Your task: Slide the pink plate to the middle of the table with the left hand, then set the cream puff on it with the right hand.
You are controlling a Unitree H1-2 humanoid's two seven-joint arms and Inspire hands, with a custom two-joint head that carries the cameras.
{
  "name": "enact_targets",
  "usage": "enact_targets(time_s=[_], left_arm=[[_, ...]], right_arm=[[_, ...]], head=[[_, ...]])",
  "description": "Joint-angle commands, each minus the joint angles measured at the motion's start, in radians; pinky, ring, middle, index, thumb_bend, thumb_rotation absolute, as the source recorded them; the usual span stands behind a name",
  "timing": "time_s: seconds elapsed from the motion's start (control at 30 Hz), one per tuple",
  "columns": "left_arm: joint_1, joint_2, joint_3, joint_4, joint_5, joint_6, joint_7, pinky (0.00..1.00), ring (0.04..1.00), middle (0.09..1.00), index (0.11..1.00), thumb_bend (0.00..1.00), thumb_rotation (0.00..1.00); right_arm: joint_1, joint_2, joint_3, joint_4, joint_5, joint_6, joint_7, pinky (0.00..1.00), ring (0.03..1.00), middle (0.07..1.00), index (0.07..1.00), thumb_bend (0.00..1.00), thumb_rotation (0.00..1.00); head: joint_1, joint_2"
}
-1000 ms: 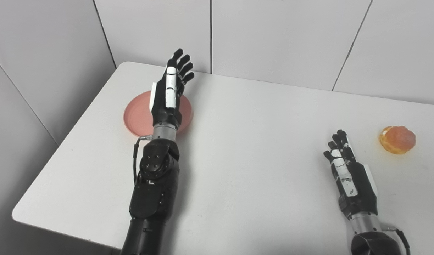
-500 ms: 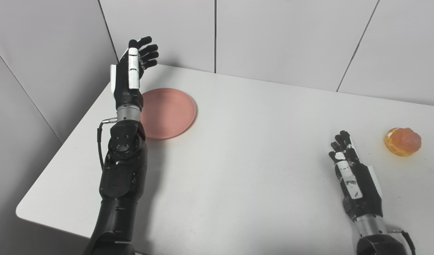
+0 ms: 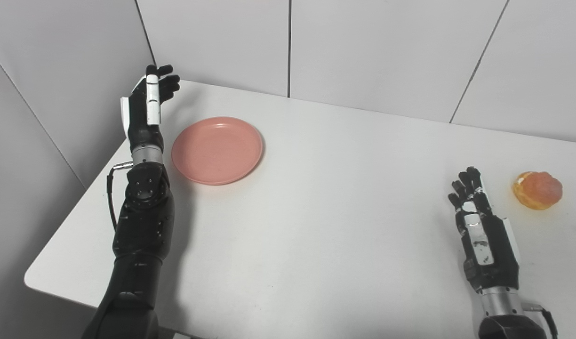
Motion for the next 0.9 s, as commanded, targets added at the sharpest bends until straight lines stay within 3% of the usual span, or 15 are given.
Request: enact_targets(time_s=[0.0, 0.13, 0.27, 0.47, 0.6, 0.73, 0.87], left_arm=[[-0.035, 0.054, -0.004, 0.003, 0.030, -0.051, 0.013, 0.73, 0.694, 0.679, 0.657, 0.69, 1.00], [-0.035, 0.061, 0.006, 0.053, 0.000, -0.048, -0.002, 0.74, 0.697, 0.683, 0.663, 0.68, 1.00], [-0.036, 0.071, 0.007, 0.121, -0.022, -0.050, -0.021, 0.87, 0.752, 0.732, 0.716, 0.62, 1.00], [-0.049, 0.070, 0.009, 0.204, -0.066, -0.092, -0.031, 0.83, 0.761, 0.749, 0.736, 0.62, 1.00], [-0.040, 0.075, -0.018, 0.196, -0.050, -0.055, -0.035, 0.90, 0.806, 0.774, 0.761, 0.59, 1.00], [-0.030, 0.088, -0.047, 0.214, -0.062, -0.037, -0.098, 0.87, 0.826, 0.820, 0.805, 0.61, 1.00], [-0.032, 0.068, -0.030, 0.201, -0.136, 0.017, -0.141, 0.86, 0.857, 0.852, 0.827, 0.63, 1.00]], right_arm=[[-0.004, 0.004, -0.005, 0.024, 0.006, -0.045, 0.005, 1.00, 1.000, 1.000, 1.000, 0.62, 0.78], [-0.006, 0.002, 0.001, 0.030, -0.006, -0.052, 0.005, 1.00, 1.000, 1.000, 1.000, 0.62, 0.78], [-0.006, 0.005, 0.003, 0.025, 0.004, -0.037, 0.009, 1.00, 1.000, 1.000, 1.000, 0.64, 0.76], [-0.002, -0.003, -0.001, 0.016, 0.006, -0.031, 0.010, 1.00, 1.000, 1.000, 1.000, 0.65, 0.75], [-0.002, -0.005, -0.002, 0.017, 0.004, -0.035, 0.009, 1.00, 1.000, 1.000, 1.000, 0.64, 0.75], [0.000, -0.002, -0.002, 0.003, 0.016, -0.002, 0.008, 1.00, 1.000, 1.000, 1.000, 0.65, 0.73], [-0.001, -0.001, -0.002, -0.003, 0.012, 0.007, 0.001, 1.00, 1.000, 1.000, 1.000, 0.67, 0.73]], head=[[-0.002, 0.001], [0.003, -0.004], [0.007, 0.000], [0.011, 0.004], [0.011, 0.009], [0.011, 0.009], [0.010, 0.011]])
